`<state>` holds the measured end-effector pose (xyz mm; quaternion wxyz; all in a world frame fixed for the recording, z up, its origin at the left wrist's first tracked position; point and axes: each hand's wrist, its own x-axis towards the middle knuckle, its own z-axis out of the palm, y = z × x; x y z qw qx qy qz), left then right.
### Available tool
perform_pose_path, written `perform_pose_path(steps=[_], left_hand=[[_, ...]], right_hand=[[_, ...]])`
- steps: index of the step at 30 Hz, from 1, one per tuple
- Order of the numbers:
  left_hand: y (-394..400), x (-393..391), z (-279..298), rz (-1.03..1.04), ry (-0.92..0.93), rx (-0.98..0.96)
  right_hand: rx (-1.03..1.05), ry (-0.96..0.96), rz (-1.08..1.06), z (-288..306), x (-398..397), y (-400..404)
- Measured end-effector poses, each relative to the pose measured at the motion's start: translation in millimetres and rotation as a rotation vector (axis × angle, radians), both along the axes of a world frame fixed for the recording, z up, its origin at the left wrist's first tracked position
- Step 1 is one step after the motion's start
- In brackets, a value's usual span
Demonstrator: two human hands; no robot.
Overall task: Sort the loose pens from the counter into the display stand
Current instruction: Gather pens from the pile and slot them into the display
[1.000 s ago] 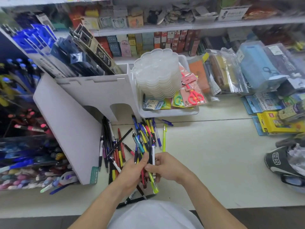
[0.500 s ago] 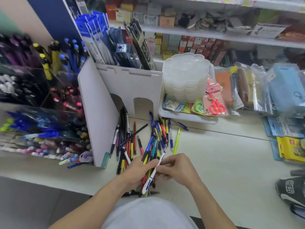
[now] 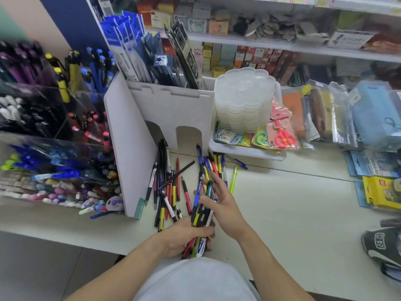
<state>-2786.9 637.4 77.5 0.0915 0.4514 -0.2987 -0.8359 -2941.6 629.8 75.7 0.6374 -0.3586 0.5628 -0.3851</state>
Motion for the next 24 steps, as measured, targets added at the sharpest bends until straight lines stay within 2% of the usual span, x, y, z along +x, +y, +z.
perform_pose_path(steps=[4,6,9,13,17,21,24], left_hand=[[5,5,-4,0.072,0.065,0.192],[4,5,-4,0.094,0.092,0.216],[4,-1,-3,0.023,0.015,0.1],[2,-4,-5,-0.096,-0.056,-0.054],[3,-7,-6,-0.053,-0.069,-0.069],[2,-11,-9,-0.04,-0.13,-0.062],[1,-12,-9,-0.077,-0.169,-0.092]], right_hand=[[0.025,-0.039,-0.127,-3,6,3],[0.049,-0.062,-0.135,-6,7,5],[0.021,-0.092,-0.142,-11,7,7],[0.019,-0.068,-0.002,-13,-1,2],[0.026,-0.031,0.082,-16,-4,-3],[0.073,-0.076,0.033,-17,-6,-5],[0.022,0.137,0.002,-15,-6,-15]])
